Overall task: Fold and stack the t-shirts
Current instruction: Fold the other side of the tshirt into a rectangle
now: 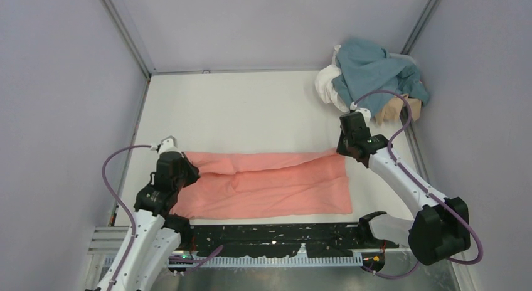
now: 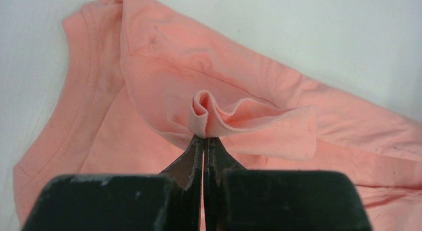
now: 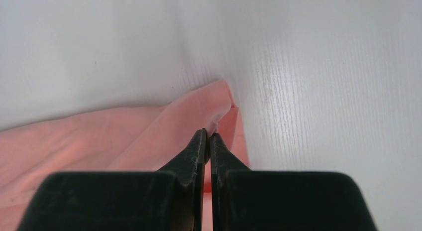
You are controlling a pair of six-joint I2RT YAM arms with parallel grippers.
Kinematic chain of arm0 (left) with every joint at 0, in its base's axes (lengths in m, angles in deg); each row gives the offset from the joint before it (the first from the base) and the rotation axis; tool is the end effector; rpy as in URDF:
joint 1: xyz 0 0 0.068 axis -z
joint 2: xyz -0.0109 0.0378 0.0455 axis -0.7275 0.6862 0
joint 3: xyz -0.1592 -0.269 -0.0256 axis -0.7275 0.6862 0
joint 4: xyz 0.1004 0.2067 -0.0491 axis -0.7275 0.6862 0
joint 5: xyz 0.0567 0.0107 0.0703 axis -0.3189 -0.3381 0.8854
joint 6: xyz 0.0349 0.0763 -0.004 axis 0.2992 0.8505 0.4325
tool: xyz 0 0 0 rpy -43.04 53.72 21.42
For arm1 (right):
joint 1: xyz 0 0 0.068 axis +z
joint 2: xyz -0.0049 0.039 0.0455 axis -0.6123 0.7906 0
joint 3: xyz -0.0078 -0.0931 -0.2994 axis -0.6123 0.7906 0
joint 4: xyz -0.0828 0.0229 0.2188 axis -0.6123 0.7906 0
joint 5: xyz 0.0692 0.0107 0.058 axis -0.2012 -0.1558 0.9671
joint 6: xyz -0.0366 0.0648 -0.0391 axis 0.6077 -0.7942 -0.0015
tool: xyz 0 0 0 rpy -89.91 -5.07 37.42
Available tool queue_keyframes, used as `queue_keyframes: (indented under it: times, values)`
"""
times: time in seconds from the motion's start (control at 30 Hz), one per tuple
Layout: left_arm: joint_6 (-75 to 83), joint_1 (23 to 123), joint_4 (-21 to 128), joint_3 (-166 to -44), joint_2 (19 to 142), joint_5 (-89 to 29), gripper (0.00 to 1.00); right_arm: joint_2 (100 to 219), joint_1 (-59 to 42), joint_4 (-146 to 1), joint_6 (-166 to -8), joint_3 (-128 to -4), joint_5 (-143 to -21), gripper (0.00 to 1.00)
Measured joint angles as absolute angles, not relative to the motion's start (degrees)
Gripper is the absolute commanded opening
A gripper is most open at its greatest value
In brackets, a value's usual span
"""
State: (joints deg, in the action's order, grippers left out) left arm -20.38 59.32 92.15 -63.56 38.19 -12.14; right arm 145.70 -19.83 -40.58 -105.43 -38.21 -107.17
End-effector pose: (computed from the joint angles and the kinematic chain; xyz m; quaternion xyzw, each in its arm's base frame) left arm 0.0978 -0.0097 0.2391 -0.2172 0.8740 -0.1100 0.4205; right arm 0.2124 0.0453 0.2658 0.1078 0.9300 -0.0165 0.3509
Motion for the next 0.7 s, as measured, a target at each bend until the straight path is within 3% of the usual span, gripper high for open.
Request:
queue_keyframes:
  times: [0.7]
  values:
    - [-31.16, 59.32, 104.11, -58.42, 29.06, -11.49, 0.00, 144.17, -19.83, -37.35, -104.68, -36.70, -104.88, 0.09]
